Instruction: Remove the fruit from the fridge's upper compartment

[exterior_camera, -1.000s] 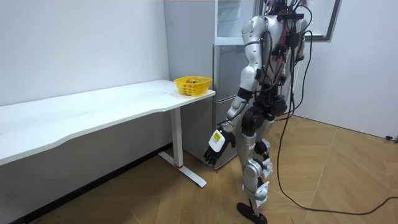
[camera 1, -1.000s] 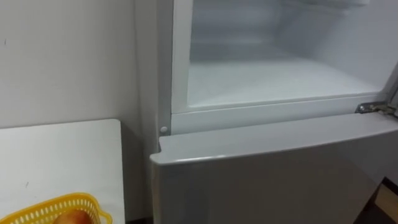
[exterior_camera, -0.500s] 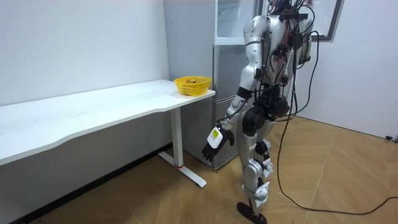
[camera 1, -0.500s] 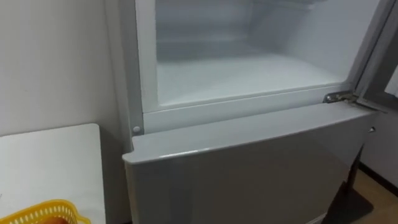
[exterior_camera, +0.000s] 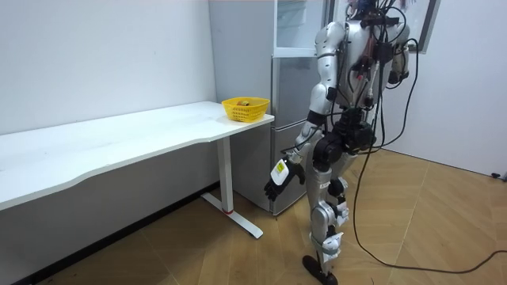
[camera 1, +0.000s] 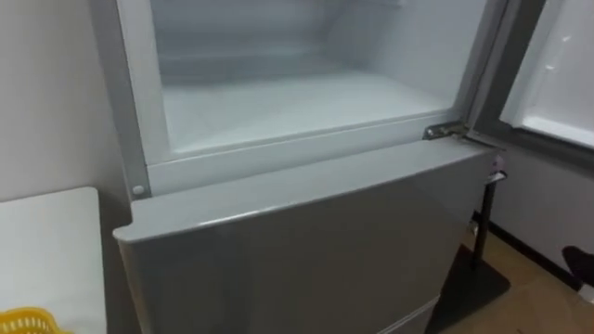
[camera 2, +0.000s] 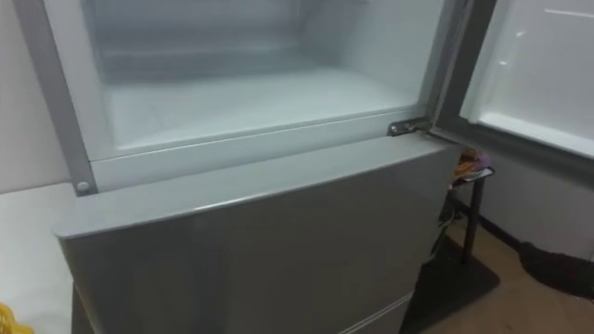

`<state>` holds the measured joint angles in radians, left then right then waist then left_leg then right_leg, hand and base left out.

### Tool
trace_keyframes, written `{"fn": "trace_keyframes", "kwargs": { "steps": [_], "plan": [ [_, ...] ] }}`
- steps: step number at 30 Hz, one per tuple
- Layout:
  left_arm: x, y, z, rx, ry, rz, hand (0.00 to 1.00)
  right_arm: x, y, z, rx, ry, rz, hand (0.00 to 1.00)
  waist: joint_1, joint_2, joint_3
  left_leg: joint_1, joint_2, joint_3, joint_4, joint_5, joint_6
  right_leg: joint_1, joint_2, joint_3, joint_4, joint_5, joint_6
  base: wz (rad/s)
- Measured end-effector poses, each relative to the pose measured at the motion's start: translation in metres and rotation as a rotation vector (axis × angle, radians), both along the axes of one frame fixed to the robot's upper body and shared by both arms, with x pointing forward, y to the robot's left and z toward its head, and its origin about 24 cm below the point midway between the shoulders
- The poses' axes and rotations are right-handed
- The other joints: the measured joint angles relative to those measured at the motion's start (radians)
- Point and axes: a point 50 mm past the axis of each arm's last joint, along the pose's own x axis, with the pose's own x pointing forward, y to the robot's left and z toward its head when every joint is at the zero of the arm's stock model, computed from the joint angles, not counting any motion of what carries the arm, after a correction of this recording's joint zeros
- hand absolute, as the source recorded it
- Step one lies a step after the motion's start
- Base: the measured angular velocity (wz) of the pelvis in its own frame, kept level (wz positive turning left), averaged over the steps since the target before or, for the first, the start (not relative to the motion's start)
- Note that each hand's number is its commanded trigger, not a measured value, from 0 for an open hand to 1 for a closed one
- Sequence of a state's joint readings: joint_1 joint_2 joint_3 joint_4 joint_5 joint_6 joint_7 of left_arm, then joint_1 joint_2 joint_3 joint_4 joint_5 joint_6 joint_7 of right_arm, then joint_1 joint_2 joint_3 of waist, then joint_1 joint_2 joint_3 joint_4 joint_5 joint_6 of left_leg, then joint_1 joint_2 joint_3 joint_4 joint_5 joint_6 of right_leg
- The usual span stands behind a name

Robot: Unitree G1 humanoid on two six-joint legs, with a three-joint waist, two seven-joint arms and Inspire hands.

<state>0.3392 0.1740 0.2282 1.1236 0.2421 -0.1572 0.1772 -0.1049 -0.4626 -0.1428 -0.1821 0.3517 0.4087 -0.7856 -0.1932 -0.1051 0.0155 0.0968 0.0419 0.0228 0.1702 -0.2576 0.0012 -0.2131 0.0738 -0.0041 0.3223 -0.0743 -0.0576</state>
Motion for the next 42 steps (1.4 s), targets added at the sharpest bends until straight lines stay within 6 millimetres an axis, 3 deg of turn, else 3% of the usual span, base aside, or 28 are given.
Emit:
{"fn": "trace_keyframes", "kwargs": {
  "steps": [5,6,9,11,12,14,15,16,17,19,20,22,24,25,27,30,34,38,40,42],
  "plan": [
    [0.011,0.000,-0.001,0.008,-0.018,-0.004,0.00,0.002,0.022,0.003,-0.046,0.022,0.108,0.00,0.003,0.002,-0.0020,-0.006,0.004,-0.003,0.001,0.000,0.000,-0.012,0.004,-0.003,0.003,0.004,-0.002,-0.11],
    [0.010,0.000,-0.001,0.014,-0.011,-0.007,0.00,0.003,0.031,0.004,-0.071,0.025,0.156,0.00,0.004,0.003,-0.0028,-0.013,0.005,-0.004,0.001,0.001,0.001,-0.022,0.000,-0.021,0.003,0.006,0.000,-0.32],
    [0.008,0.002,-0.001,0.030,0.026,-0.034,0.00,0.004,0.047,0.005,-0.187,0.082,0.267,0.00,0.002,0.002,-0.0045,-0.016,0.009,-0.005,0.001,0.005,0.004,-0.031,-0.003,-0.046,0.003,0.006,0.001,-0.15],
    [0.010,0.004,0.000,0.038,0.031,-0.065,0.00,0.005,0.055,0.007,-0.320,0.136,0.372,0.00,0.006,-0.002,-0.0060,-0.016,0.015,-0.005,0.005,0.019,-0.012,-0.031,-0.003,-0.055,0.004,0.005,-0.001,0.05],
    [0.014,0.005,0.000,0.039,0.031,-0.092,0.00,0.001,0.067,0.022,-0.473,0.088,0.430,0.00,0.021,-0.002,-0.0104,-0.019,0.016,-0.003,0.009,0.028,-0.018,-0.031,-0.003,-0.055,0.005,0.004,-0.002,0.07],
    [0.018,0.008,0.001,0.046,0.043,-0.147,0.00,-0.009,0.094,0.055,-0.658,-0.109,0.534,0.00,0.060,-0.016,-0.0315,-0.030,0.022,-0.001,0.023,0.034,-0.016,-0.032,-0.004,-0.072,-0.001,0.003,-0.005,0.17],
    [0.020,0.009,0.002,0.050,0.056,-0.180,0.00,-0.015,0.111,0.078,-0.779,-0.279,0.576,0.00,0.084,-0.027,-0.0480,-0.036,0.034,-0.001,0.030,0.037,-0.022,-0.021,-0.002,-0.087,-0.018,0.003,-0.006,0.46],
    [0.023,0.009,0.001,0.051,0.065,-0.205,0.00,-0.023,0.125,0.097,-0.887,-0.419,0.615,0.00,0.115,-0.035,-0.0530,-0.030,0.041,-0.003,0.030,0.047,-0.038,0.004,0.001,-0.097,-0.040,0.011,-0.016,0.54],
    [0.025,0.009,0.001,0.048,0.068,-0.217,0.00,-0.028,0.131,0.103,-0.928,-0.476,0.639,0.00,0.128,-0.040,-0.0558,-0.027,0.045,-0.005,0.030,0.051,-0.045,0.018,0.005,-0.098,-0.053,0.016,-0.020,0.68],
    [0.037,0.004,-0.001,0.023,0.066,-0.279,0.00,-0.042,0.153,0.107,-1.045,-0.598,0.776,0.00,0.176,-0.052,-0.0486,0.001,0.060,-0.001,0.022,0.048,-0.048,0.083,0.031,-0.071,-0.107,0.023,-0.012,0.93],
    [0.040,0.003,-0.001,0.019,0.066,-0.303,0.00,-0.044,0.157,0.103,-1.048,-0.599,0.824,0.00,0.185,-0.050,-0.0482,0.003,0.062,-0.002,0.015,0.042,-0.057,0.093,0.037,-0.062,-0.118,0.024,-0.011,0.93],
    [0.049,0.002,-0.001,-0.003,0.065,-0.368,0.00,-0.051,0.171,0.078,-1.028,-0.535,1.010,0.00,0.242,-0.042,-0.0431,-0.015,0.053,-0.001,0.014,0.043,-0.073,0.101,0.048,0.002,-0.137,0.042,0.004,0.42],
    [0.049,0.000,-0.002,-0.032,0.074,-0.376,0.00,-0.054,0.176,0.063,-1.031,-0.464,1.124,0.00,0.266,-0.027,-0.0271,-0.033,0.034,0.001,0.021,0.046,-0.061,0.091,0.043,0.027,-0.135,0.061,0.015,-0.02],
    [0.051,-0.001,-0.002,-0.044,0.074,-0.383,0.00,-0.054,0.178,0.056,-1.036,-0.431,1.176,0.00,0.276,-0.015,-0.0104,-0.039,0.021,0.003,0.021,0.050,-0.050,0.086,0.033,0.032,-0.137,0.068,0.020,-0.04],
    [0.058,-0.001,-0.002,-0.053,0.063,-0.394,0.00,-0.053,0.180,0.045,-1.030,-0.383,1.231,0.00,0.289,-0.005,-0.0022,-0.053,0.006,0.008,0.020,0.052,-0.037,0.072,0.024,0.044,-0.137,0.073,0.026,-0.02],
    [0.071,-0.001,-0.001,-0.066,0.052,-0.430,0.00,-0.051,0.184,0.023,-1.059,-0.268,1.320,0.00,0.306,-0.004,-0.0013,-0.068,-0.011,0.006,0.014,0.056,-0.029,0.060,0.015,0.062,-0.138,0.090,0.008,0.04],
    [0.078,-0.007,-0.002,-0.087,0.059,-0.483,0.00,-0.053,0.174,-0.035,-0.969,0.037,1.445,0.00,0.324,-0.009,-0.0058,-0.050,-0.014,0.004,-0.004,0.053,-0.012,0.072,0.014,0.059,-0.143,0.089,-0.007,0.01],
    [0.085,-0.009,-0.003,-0.087,0.063,-0.503,0.00,-0.065,0.155,-0.090,-0.904,0.335,1.510,0.00,0.335,-0.002,-0.0048,-0.038,-0.014,0.007,-0.023,0.047,-0.002,0.080,0.012,0.054,-0.157,0.083,-0.001,-0.04],
    [0.088,-0.008,-0.003,-0.083,0.069,-0.507,0.00,-0.077,0.134,-0.133,-0.865,0.594,1.509,0.00,0.341,0.005,-0.0059,-0.033,-0.015,0.006,-0.027,0.041,0.005,0.089,0.011,0.053,-0.169,0.077,0.004,0.00],
    [0.087,-0.008,-0.003,-0.079,0.077,-0.511,0.00,-0.087,0.119,-0.159,-0.834,0.751,1.505,0.00,0.339,0.014,-0.0056,-0.033,-0.014,0.006,-0.027,0.036,0.009,0.090,0.011,0.052,-0.172,0.074,0.008,0.00]
  ]
}}
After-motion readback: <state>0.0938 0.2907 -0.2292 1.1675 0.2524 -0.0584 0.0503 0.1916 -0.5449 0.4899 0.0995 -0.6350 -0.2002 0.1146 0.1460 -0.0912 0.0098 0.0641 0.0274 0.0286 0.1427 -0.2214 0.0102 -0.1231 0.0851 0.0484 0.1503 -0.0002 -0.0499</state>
